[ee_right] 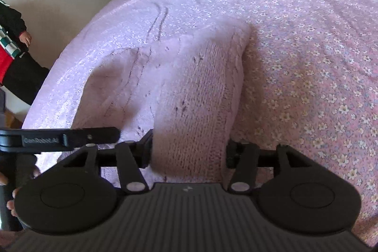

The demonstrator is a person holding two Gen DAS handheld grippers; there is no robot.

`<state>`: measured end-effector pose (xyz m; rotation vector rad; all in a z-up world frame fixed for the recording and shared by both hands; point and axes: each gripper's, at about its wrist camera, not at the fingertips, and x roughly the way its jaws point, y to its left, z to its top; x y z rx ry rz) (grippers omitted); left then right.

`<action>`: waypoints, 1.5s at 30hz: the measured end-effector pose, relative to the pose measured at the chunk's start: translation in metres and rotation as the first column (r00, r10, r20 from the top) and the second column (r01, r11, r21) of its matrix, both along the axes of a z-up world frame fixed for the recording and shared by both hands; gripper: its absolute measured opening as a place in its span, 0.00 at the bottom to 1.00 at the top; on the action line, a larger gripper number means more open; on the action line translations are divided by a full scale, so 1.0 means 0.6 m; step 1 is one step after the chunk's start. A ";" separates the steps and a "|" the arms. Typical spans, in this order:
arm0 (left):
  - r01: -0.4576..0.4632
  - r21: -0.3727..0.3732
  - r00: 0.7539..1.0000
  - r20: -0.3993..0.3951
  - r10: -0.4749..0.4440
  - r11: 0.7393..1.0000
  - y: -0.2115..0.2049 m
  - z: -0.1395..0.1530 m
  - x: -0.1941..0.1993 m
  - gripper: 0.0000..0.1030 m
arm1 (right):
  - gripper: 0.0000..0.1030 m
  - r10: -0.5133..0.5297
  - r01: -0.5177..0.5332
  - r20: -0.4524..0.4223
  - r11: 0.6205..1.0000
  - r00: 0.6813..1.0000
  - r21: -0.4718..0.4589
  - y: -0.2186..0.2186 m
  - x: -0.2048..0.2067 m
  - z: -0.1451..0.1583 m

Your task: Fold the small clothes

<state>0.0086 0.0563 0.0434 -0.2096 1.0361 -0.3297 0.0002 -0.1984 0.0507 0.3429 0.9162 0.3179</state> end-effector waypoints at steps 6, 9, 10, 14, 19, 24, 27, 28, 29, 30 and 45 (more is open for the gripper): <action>-0.055 0.050 0.998 0.035 0.053 0.997 0.013 0.036 -0.046 0.56 | 0.67 -0.049 0.052 0.068 0.998 0.996 -0.041 -0.003 -0.044 0.025; -0.090 0.044 0.995 0.042 0.088 0.995 0.023 0.051 -0.070 0.56 | 0.70 -0.074 0.080 0.098 0.995 0.992 -0.056 -0.007 -0.070 0.037; -0.097 0.045 0.994 0.045 0.095 0.994 0.026 0.055 -0.079 0.58 | 0.72 -0.074 0.081 0.105 0.995 0.992 -0.061 -0.008 -0.080 0.041; -0.106 0.080 0.993 0.063 0.101 0.991 0.026 0.067 -0.119 0.73 | 0.83 -0.053 0.063 0.129 0.995 0.990 -0.078 -0.004 -0.121 0.054; -0.088 0.189 0.994 0.079 0.074 0.978 0.004 0.051 -0.158 0.77 | 0.87 -0.038 0.053 0.112 0.989 0.993 -0.136 0.012 -0.149 0.042; -0.070 0.288 0.995 0.090 0.046 0.955 -0.022 0.020 -0.167 0.77 | 0.88 -0.064 0.069 0.039 0.985 0.997 -0.156 0.013 -0.148 0.006; -0.081 0.292 0.994 0.091 0.057 0.953 -0.035 0.006 -0.161 0.78 | 0.88 -0.079 0.078 0.004 0.981 0.997 -0.175 0.014 -0.141 -0.009; -0.084 0.288 0.994 0.090 0.060 0.954 -0.039 0.001 -0.159 0.77 | 0.88 -0.080 0.079 0.001 0.980 0.997 -0.181 0.015 -0.139 -0.011; -0.086 0.282 0.994 0.092 0.063 0.956 -0.042 -0.005 -0.158 0.78 | 0.88 -0.084 0.083 0.001 0.979 0.996 -0.189 0.016 -0.140 -0.014; -0.091 0.279 0.993 0.092 0.068 0.956 -0.047 -0.013 -0.156 0.78 | 0.88 -0.086 0.085 0.004 0.976 0.996 -0.200 0.018 -0.139 -0.016; -0.155 0.347 0.987 0.092 0.131 0.925 -0.083 -0.066 -0.157 0.87 | 0.95 -0.097 0.088 -0.025 0.966 0.995 -0.244 0.029 -0.126 -0.066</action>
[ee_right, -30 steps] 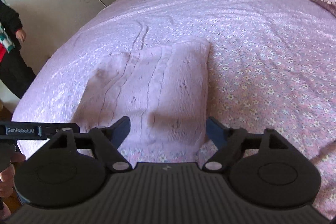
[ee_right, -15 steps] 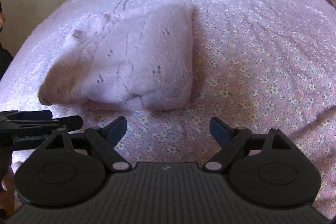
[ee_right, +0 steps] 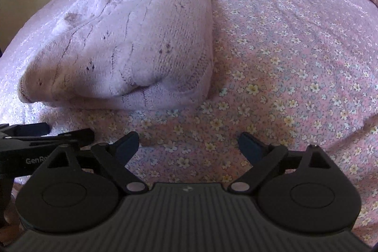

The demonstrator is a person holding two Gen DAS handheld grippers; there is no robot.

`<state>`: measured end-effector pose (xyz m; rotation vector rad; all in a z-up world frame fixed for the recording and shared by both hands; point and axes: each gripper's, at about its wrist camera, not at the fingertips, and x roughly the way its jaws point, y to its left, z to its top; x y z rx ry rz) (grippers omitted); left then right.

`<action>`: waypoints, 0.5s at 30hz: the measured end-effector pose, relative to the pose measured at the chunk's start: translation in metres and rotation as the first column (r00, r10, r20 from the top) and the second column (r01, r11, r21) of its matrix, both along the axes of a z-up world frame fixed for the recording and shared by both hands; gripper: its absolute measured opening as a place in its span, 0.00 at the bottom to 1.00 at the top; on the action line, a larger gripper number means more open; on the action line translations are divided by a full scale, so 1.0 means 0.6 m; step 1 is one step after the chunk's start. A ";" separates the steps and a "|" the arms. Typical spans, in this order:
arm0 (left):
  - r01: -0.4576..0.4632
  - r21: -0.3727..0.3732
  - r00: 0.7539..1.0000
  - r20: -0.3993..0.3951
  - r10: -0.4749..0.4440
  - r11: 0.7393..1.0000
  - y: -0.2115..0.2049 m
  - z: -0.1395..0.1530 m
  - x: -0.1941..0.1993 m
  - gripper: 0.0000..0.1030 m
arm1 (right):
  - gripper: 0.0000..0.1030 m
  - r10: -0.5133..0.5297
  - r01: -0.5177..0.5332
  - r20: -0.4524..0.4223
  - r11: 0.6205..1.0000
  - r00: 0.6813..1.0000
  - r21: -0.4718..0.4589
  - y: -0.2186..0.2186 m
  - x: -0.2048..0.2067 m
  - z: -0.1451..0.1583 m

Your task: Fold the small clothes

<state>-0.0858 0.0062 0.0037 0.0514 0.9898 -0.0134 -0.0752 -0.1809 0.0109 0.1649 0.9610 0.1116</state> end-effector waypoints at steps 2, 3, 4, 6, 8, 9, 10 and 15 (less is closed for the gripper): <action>-0.016 -0.005 1.000 -0.004 0.016 1.000 -0.002 -0.004 0.001 0.90 | 0.98 -0.002 0.002 0.003 1.000 1.000 0.006 -0.001 0.001 -0.003; -0.019 -0.011 1.000 -0.005 0.019 1.000 0.000 -0.004 0.002 0.91 | 0.98 -0.002 0.002 0.003 1.000 1.000 0.006 -0.001 0.002 -0.003; -0.021 -0.016 1.000 -0.006 0.021 1.000 0.001 -0.004 0.002 0.91 | 0.99 -0.001 0.001 0.003 1.000 1.000 0.006 -0.001 0.002 -0.003; -0.024 -0.013 1.000 -0.003 0.024 1.000 0.000 -0.006 0.001 0.92 | 0.99 0.002 -0.002 0.003 1.000 1.000 0.003 0.001 0.003 -0.004; -0.022 -0.007 1.000 -0.002 0.022 1.000 0.001 -0.007 0.000 0.93 | 1.00 0.005 -0.005 0.004 1.000 1.000 0.001 0.002 0.003 -0.005; -0.023 -0.007 1.000 -0.002 0.023 1.000 0.000 -0.008 0.000 0.94 | 1.00 0.005 -0.005 0.005 1.000 1.000 0.001 0.002 0.002 -0.005; -0.023 -0.008 1.000 -0.001 0.023 1.000 -0.001 -0.009 0.001 0.94 | 1.00 0.004 -0.004 0.005 1.000 1.000 0.003 0.002 0.002 -0.005; -0.021 -0.014 1.000 0.008 0.021 1.000 0.004 -0.010 -0.004 0.96 | 1.00 0.001 -0.001 0.010 1.000 1.000 0.015 -0.002 0.000 -0.005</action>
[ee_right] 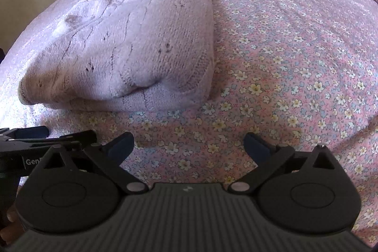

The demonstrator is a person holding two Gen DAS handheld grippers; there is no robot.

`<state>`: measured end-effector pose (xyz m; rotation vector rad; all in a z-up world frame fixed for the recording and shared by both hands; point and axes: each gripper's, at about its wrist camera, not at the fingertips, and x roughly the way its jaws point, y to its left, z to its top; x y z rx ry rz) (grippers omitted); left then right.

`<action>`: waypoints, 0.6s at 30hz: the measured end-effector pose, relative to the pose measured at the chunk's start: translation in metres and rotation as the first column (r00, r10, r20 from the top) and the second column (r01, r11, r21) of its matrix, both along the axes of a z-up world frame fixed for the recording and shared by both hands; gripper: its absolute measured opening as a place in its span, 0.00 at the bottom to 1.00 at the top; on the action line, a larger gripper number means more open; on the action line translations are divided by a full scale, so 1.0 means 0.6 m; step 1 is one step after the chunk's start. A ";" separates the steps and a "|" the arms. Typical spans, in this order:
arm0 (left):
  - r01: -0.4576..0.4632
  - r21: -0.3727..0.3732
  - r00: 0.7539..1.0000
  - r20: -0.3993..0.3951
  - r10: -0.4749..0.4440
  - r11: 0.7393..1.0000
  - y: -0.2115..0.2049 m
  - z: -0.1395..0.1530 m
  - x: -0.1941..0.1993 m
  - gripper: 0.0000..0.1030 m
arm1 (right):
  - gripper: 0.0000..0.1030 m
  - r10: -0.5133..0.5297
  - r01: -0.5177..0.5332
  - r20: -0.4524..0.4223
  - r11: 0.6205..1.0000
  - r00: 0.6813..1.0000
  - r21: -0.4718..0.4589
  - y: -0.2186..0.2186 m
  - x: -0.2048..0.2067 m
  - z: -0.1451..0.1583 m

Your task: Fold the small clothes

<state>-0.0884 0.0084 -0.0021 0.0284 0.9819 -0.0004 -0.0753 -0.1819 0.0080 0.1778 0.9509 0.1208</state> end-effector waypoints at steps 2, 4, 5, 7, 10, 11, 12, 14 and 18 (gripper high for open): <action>0.000 0.003 1.000 0.001 0.000 1.000 0.002 -0.002 0.001 0.96 | 1.00 0.001 -0.001 0.001 1.000 1.000 0.001 -0.001 0.000 0.000; 0.001 0.005 1.000 0.003 -0.001 1.000 0.000 -0.002 -0.002 0.96 | 1.00 0.001 -0.001 0.001 1.000 1.000 0.001 -0.001 0.000 -0.001; 0.001 0.005 1.000 0.003 -0.001 1.000 -0.002 -0.001 -0.002 0.96 | 1.00 0.000 0.000 0.001 1.000 1.000 0.001 0.000 0.000 -0.001; 0.000 0.004 1.000 0.003 0.000 1.000 -0.002 -0.001 -0.003 0.96 | 1.00 0.001 -0.001 0.001 1.000 1.000 0.001 0.000 0.000 -0.001; 0.000 0.004 1.000 0.002 0.000 1.000 -0.002 0.000 -0.001 0.97 | 1.00 0.001 -0.001 0.001 1.000 1.000 0.000 0.000 0.000 -0.001; 0.000 0.004 1.000 0.002 0.000 1.000 -0.002 0.000 -0.001 0.97 | 1.00 0.001 -0.001 0.001 1.000 1.000 0.000 0.000 0.000 -0.001; -0.001 0.004 1.000 0.002 0.001 1.000 -0.003 0.000 -0.001 0.97 | 1.00 0.001 -0.001 0.001 1.000 1.000 0.001 0.000 0.000 -0.001; 0.000 0.004 1.000 0.001 0.000 1.000 -0.002 0.000 -0.001 0.97 | 1.00 0.001 -0.001 0.001 1.000 1.000 0.000 0.000 0.000 -0.001; -0.001 0.002 1.000 0.001 0.001 1.000 -0.001 0.000 -0.001 0.98 | 1.00 0.001 -0.001 0.001 1.000 1.000 0.000 0.000 0.000 -0.001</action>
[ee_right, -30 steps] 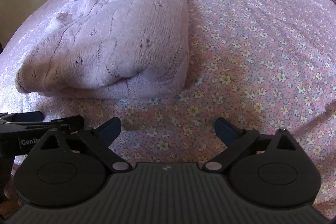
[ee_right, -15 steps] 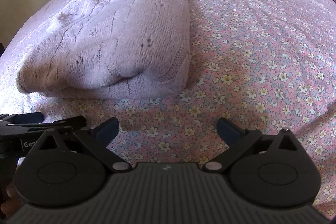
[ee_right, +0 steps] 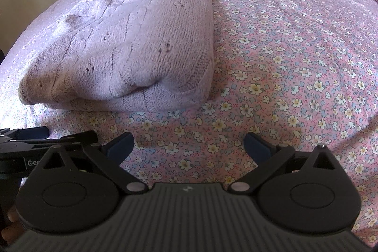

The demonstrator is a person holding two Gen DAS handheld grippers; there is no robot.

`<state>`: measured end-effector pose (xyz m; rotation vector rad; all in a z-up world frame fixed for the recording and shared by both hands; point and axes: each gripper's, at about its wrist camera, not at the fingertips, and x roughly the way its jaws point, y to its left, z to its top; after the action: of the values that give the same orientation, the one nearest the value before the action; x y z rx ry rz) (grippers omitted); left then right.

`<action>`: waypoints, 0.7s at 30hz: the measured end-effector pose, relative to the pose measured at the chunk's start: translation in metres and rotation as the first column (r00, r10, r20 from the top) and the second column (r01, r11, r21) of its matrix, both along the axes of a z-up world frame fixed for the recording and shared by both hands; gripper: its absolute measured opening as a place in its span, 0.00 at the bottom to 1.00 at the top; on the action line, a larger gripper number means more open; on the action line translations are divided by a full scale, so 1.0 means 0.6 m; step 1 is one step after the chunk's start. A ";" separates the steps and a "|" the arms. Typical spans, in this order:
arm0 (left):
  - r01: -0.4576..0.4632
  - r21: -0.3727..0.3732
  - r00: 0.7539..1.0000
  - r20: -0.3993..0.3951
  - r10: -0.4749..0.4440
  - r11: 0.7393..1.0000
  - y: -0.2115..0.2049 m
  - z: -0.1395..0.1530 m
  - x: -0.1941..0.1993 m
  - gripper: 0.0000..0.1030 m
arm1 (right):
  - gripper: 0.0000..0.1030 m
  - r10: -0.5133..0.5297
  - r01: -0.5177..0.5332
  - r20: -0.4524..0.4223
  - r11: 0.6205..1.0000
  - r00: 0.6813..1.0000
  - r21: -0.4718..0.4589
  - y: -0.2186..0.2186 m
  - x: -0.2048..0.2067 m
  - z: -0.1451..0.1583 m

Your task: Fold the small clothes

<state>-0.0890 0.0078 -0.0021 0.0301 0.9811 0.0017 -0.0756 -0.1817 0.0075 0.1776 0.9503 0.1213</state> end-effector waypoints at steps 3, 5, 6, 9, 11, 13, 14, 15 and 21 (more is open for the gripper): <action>-0.003 -0.004 1.000 -0.001 0.003 1.000 0.003 -0.002 -0.002 0.99 | 1.00 0.000 0.000 0.000 1.000 1.000 0.000 0.000 0.000 0.000; -0.003 -0.004 1.000 -0.002 0.003 1.000 0.004 -0.003 -0.001 0.99 | 1.00 0.000 0.000 0.000 1.000 1.000 0.000 0.001 0.001 0.000; -0.003 -0.004 1.000 -0.002 0.003 1.000 0.004 -0.003 -0.002 0.99 | 1.00 0.000 0.000 0.000 1.000 1.000 -0.001 0.001 0.001 0.000; -0.003 -0.005 1.000 -0.002 0.003 1.000 0.005 -0.004 -0.002 0.99 | 1.00 0.002 -0.002 0.000 1.000 1.000 -0.002 0.001 0.001 0.000; -0.003 -0.004 1.000 -0.002 0.003 1.000 0.005 -0.004 -0.002 0.99 | 1.00 0.001 -0.001 0.000 1.000 1.000 -0.001 0.001 0.000 0.000; -0.002 -0.004 1.000 -0.002 0.002 1.000 0.005 -0.004 -0.002 0.99 | 1.00 0.001 -0.001 0.000 1.000 1.000 -0.001 0.001 0.000 0.000; -0.002 -0.004 1.000 -0.002 0.002 1.000 0.005 -0.004 -0.002 0.99 | 1.00 0.001 -0.001 0.000 1.000 1.000 -0.001 0.001 0.000 0.000; -0.002 -0.004 1.000 -0.002 0.002 1.000 0.005 -0.004 -0.002 0.99 | 1.00 0.001 -0.001 0.000 1.000 1.000 -0.001 0.001 0.000 0.000; -0.002 -0.004 1.000 -0.002 0.002 1.000 0.005 -0.004 -0.002 0.99 | 1.00 0.001 -0.001 0.000 1.000 1.000 -0.001 0.001 0.000 -0.001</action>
<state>-0.0902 0.0110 -0.0045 0.0258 0.9830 0.0018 -0.0755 -0.1811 0.0069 0.1761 0.9499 0.1214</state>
